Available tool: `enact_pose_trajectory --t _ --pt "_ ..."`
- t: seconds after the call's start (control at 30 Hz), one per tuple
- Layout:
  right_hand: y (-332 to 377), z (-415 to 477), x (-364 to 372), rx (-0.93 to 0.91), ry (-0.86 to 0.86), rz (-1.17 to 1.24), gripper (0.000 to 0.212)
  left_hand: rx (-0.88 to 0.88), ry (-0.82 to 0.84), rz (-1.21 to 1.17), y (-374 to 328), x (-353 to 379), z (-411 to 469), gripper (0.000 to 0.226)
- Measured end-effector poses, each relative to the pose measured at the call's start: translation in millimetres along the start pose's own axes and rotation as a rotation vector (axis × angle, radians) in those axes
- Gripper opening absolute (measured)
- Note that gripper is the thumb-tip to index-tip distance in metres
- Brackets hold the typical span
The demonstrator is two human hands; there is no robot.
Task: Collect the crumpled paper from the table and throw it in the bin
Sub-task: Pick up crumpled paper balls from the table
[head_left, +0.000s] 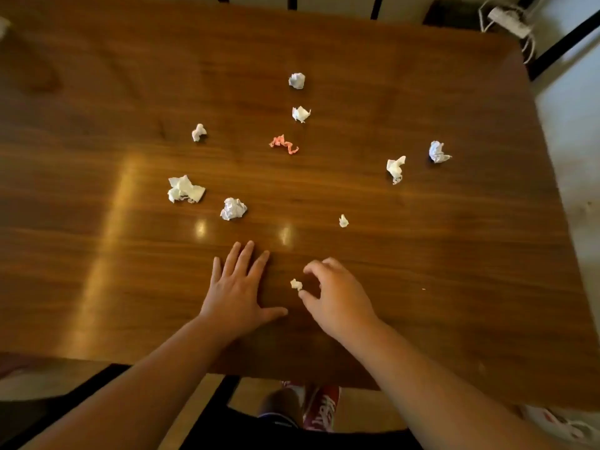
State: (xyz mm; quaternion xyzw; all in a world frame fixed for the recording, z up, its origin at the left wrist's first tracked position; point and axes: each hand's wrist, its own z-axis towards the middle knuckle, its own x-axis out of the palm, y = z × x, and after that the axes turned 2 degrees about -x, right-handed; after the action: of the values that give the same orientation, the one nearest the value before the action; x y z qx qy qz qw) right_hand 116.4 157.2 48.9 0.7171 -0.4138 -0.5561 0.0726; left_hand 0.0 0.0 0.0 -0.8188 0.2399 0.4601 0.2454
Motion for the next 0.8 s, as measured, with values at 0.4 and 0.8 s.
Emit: enact_pose_trajectory --t 0.4,0.8 --pt "1 29 36 -0.075 0.048 -0.131 0.033 0.128 -0.169 0.015 11 16 18 0.098" --pt "-56 74 -34 0.106 -0.299 0.056 0.051 0.169 -0.282 -0.025 -24 5 58 0.083"
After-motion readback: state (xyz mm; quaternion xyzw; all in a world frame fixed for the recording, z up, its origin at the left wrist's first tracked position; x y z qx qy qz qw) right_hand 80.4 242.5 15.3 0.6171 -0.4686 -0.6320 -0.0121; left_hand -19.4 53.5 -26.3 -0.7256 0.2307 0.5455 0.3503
